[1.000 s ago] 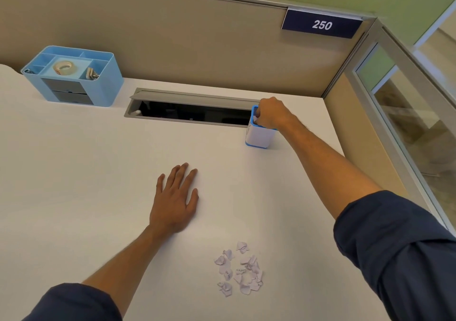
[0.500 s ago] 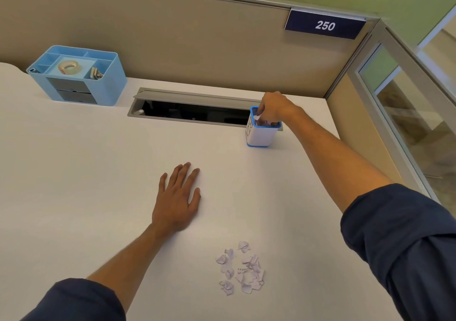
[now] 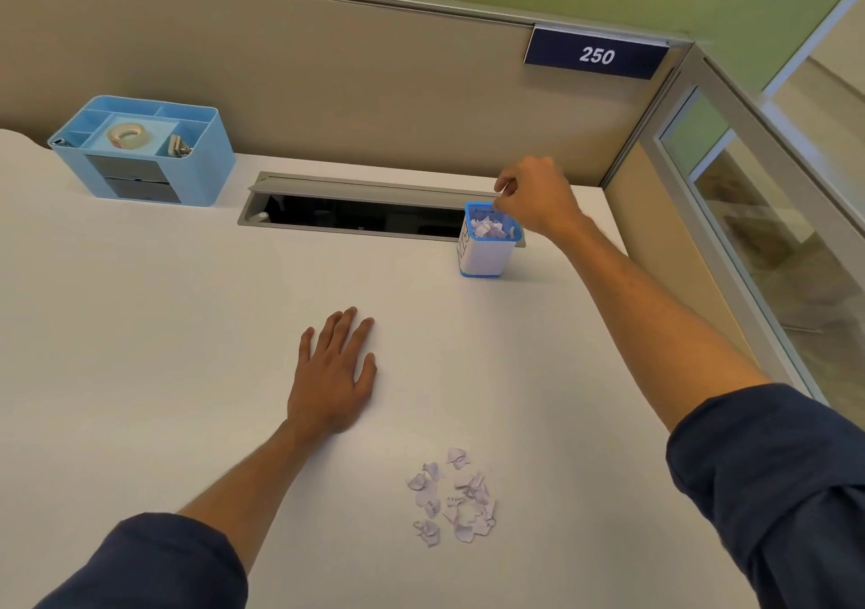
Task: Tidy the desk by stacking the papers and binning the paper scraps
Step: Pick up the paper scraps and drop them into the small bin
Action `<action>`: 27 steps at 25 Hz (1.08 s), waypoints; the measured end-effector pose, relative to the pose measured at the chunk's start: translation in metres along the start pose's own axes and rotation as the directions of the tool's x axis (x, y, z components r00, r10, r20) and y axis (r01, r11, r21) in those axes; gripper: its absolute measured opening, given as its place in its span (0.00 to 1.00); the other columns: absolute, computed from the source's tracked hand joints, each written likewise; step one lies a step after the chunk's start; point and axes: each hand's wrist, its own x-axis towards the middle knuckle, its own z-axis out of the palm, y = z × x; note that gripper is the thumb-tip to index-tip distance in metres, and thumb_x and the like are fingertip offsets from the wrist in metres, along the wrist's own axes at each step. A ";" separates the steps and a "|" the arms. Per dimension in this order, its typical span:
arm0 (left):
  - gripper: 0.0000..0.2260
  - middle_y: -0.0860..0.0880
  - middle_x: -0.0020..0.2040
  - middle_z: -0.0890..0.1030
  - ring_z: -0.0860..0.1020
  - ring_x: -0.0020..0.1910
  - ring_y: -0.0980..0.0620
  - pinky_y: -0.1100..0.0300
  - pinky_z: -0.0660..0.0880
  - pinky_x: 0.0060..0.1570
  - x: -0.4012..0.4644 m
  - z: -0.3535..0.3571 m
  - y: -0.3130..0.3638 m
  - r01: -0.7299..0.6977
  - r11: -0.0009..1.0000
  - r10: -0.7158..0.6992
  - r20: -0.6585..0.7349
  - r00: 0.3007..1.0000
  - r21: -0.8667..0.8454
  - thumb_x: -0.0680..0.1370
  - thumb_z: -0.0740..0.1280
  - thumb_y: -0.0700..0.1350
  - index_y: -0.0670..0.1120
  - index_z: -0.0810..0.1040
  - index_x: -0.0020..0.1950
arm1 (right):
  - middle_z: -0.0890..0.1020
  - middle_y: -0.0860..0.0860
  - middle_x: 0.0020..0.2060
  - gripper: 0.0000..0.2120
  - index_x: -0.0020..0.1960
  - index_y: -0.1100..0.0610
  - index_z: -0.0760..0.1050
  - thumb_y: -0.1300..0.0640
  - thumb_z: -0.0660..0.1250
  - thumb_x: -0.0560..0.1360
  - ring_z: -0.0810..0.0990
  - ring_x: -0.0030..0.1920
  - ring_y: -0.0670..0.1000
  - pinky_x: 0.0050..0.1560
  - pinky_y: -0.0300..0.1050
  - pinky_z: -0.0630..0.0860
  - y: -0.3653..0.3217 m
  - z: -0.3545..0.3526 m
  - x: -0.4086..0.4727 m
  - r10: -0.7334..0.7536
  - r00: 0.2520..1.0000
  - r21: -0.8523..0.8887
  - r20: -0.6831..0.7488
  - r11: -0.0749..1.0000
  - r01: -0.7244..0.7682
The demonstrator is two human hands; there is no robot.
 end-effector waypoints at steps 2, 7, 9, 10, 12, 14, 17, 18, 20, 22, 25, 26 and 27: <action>0.27 0.52 0.80 0.55 0.50 0.79 0.54 0.49 0.43 0.77 0.000 -0.001 0.000 0.003 1.000 -0.003 0.009 1.000 0.000 0.79 0.45 0.57 0.53 0.58 0.79 | 0.85 0.52 0.44 0.07 0.47 0.55 0.83 0.56 0.68 0.72 0.82 0.45 0.52 0.41 0.44 0.76 0.000 0.000 -0.031 0.003 0.996 0.116 -0.090 0.993 0.007; 0.28 0.52 0.80 0.55 0.50 0.79 0.53 0.48 0.43 0.77 0.000 -0.004 0.002 0.001 1.000 -0.001 0.023 1.000 -0.012 0.79 0.45 0.57 0.53 0.59 0.78 | 0.85 0.49 0.44 0.08 0.49 0.53 0.83 0.51 0.70 0.73 0.83 0.42 0.48 0.50 0.47 0.80 0.004 0.029 -0.141 0.034 0.999 0.369 0.013 0.929 -0.037; 0.28 0.51 0.80 0.56 0.50 0.79 0.53 0.48 0.44 0.77 0.001 -0.004 0.001 0.001 1.000 0.000 0.025 1.000 -0.016 0.79 0.45 0.57 0.52 0.59 0.78 | 0.85 0.46 0.46 0.12 0.53 0.52 0.82 0.48 0.71 0.72 0.83 0.45 0.44 0.53 0.48 0.79 0.005 0.047 -0.191 0.067 0.991 0.432 0.120 0.895 -0.113; 0.28 0.50 0.80 0.56 0.51 0.79 0.52 0.47 0.44 0.77 0.001 -0.005 0.001 -0.001 1.000 0.001 0.023 1.000 -0.017 0.79 0.45 0.57 0.52 0.59 0.78 | 0.84 0.45 0.50 0.16 0.56 0.51 0.81 0.45 0.71 0.72 0.82 0.49 0.43 0.56 0.48 0.78 0.004 0.054 -0.217 0.082 0.982 0.450 0.171 0.880 -0.152; 0.28 0.50 0.80 0.57 0.51 0.79 0.51 0.46 0.45 0.76 0.000 -0.005 0.001 -0.006 1.000 0.007 0.021 1.000 -0.017 0.79 0.46 0.57 0.51 0.60 0.78 | 0.78 0.43 0.63 0.28 0.67 0.49 0.74 0.38 0.70 0.71 0.76 0.61 0.43 0.66 0.47 0.72 0.001 0.066 -0.268 0.112 0.955 0.464 0.276 0.854 -0.234; 0.27 0.49 0.80 0.57 0.52 0.79 0.51 0.45 0.46 0.76 0.000 -0.004 0.001 -0.009 1.000 0.009 0.024 1.000 -0.013 0.79 0.47 0.56 0.51 0.60 0.78 | 0.62 0.39 0.73 0.43 0.77 0.47 0.57 0.33 0.69 0.68 0.61 0.73 0.41 0.74 0.43 0.59 -0.006 0.076 -0.315 0.088 0.919 0.463 0.384 0.843 -0.274; 0.27 0.49 0.80 0.57 0.52 0.79 0.50 0.45 0.46 0.76 0.001 -0.004 0.001 -0.009 1.000 0.009 0.026 1.000 0.000 0.79 0.47 0.56 0.51 0.60 0.78 | 0.40 0.35 0.74 0.58 0.78 0.48 0.36 0.29 0.69 0.64 0.39 0.74 0.34 0.75 0.38 0.42 -0.023 0.098 -0.357 -0.001 0.906 0.420 0.424 0.886 -0.196; 0.27 0.49 0.80 0.57 0.52 0.79 0.50 0.45 0.46 0.76 0.000 -0.004 0.000 -0.010 1.000 0.010 0.025 1.000 0.002 0.79 0.47 0.56 0.51 0.60 0.78 | 0.37 0.35 0.74 0.59 0.77 0.49 0.33 0.29 0.68 0.65 0.36 0.72 0.34 0.74 0.36 0.40 -0.029 0.107 -0.361 -0.016 0.914 0.404 0.406 0.900 -0.164; 0.28 0.49 0.79 0.57 0.53 0.78 0.50 0.44 0.47 0.76 0.000 -0.003 0.000 -0.014 1.000 0.013 0.030 0.999 0.001 0.79 0.46 0.56 0.51 0.60 0.78 | 0.39 0.38 0.75 0.54 0.78 0.51 0.37 0.30 0.65 0.69 0.36 0.74 0.35 0.75 0.36 0.38 -0.041 0.123 -0.361 -0.066 0.944 0.386 0.323 0.920 -0.068; 0.28 0.49 0.80 0.57 0.52 0.79 0.50 0.44 0.46 0.76 0.000 -0.003 0.000 -0.019 1.000 0.019 0.034 0.999 0.003 0.79 0.46 0.57 0.50 0.59 0.78 | 0.53 0.43 0.77 0.41 0.78 0.53 0.52 0.34 0.62 0.74 0.46 0.76 0.39 0.76 0.39 0.47 -0.048 0.135 -0.357 -0.130 0.976 0.352 0.174 0.934 0.062; 0.28 0.48 0.80 0.57 0.52 0.79 0.49 0.44 0.46 0.76 0.000 -0.004 0.000 -0.022 1.000 0.022 0.033 0.999 0.002 0.79 0.46 0.56 0.50 0.59 0.78 | 0.76 0.50 0.66 0.19 0.64 0.53 0.77 0.44 0.61 0.78 0.70 0.69 0.48 0.65 0.44 0.73 -0.049 0.146 -0.353 -0.218 0.970 0.223 -0.109 0.946 0.237; 0.28 0.48 0.80 0.57 0.52 0.79 0.49 0.44 0.46 0.76 0.000 -0.004 0.000 -0.022 1.000 0.022 0.033 0.999 -0.001 0.79 0.46 0.56 0.50 0.59 0.78 | 0.80 0.50 0.61 0.14 0.58 0.54 0.80 0.48 0.62 0.78 0.76 0.64 0.49 0.58 0.44 0.78 -0.048 0.146 -0.352 -0.245 0.954 0.184 -0.175 0.943 0.276; 0.27 0.48 0.80 0.57 0.52 0.79 0.49 0.44 0.46 0.76 0.000 -0.004 0.000 -0.022 1.000 0.022 0.032 0.999 -0.004 0.79 0.46 0.56 0.50 0.59 0.78 | 0.82 0.50 0.58 0.11 0.53 0.54 0.82 0.51 0.64 0.78 0.79 0.59 0.49 0.53 0.44 0.80 -0.047 0.145 -0.352 -0.264 0.939 0.161 -0.219 0.940 0.302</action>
